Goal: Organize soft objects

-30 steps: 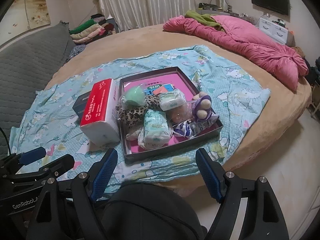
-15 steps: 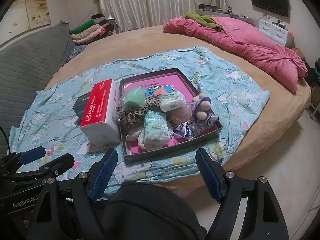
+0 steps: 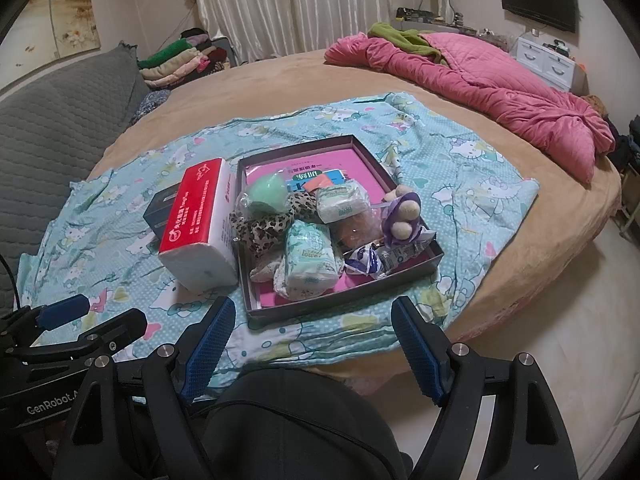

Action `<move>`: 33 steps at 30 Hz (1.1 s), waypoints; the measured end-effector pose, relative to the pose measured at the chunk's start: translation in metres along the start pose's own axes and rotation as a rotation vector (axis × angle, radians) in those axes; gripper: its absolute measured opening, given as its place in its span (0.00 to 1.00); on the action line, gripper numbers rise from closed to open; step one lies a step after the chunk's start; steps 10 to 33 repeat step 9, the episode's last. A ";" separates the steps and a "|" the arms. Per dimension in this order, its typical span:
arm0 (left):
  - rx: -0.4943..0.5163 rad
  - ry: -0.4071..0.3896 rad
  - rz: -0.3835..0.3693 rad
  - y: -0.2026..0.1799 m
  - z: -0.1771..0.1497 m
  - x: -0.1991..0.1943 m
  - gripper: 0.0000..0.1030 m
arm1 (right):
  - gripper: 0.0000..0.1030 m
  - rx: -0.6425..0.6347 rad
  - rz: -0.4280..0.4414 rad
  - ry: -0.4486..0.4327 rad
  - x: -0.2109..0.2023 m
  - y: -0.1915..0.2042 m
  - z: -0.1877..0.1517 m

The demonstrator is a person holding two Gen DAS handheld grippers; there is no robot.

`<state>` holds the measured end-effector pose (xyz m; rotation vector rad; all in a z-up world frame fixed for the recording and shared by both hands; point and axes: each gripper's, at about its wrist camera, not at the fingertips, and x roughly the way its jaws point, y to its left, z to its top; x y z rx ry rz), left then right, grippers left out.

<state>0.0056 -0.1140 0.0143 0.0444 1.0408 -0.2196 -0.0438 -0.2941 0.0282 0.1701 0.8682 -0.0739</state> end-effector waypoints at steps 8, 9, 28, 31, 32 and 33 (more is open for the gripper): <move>0.005 0.008 0.004 0.000 -0.001 0.005 0.81 | 0.79 0.001 -0.002 0.000 0.001 -0.002 -0.001; 0.003 0.007 0.003 0.001 -0.002 0.006 0.81 | 0.79 -0.003 -0.002 0.000 0.002 -0.001 -0.001; 0.003 0.007 0.003 0.001 -0.002 0.006 0.81 | 0.79 -0.003 -0.002 0.000 0.002 -0.001 -0.001; 0.003 0.007 0.003 0.001 -0.002 0.006 0.81 | 0.79 -0.003 -0.002 0.000 0.002 -0.001 -0.001; 0.003 0.007 0.003 0.001 -0.002 0.006 0.81 | 0.79 -0.003 -0.002 0.000 0.002 -0.001 -0.001; 0.003 0.007 0.003 0.001 -0.002 0.006 0.81 | 0.79 -0.003 -0.002 0.000 0.002 -0.001 -0.001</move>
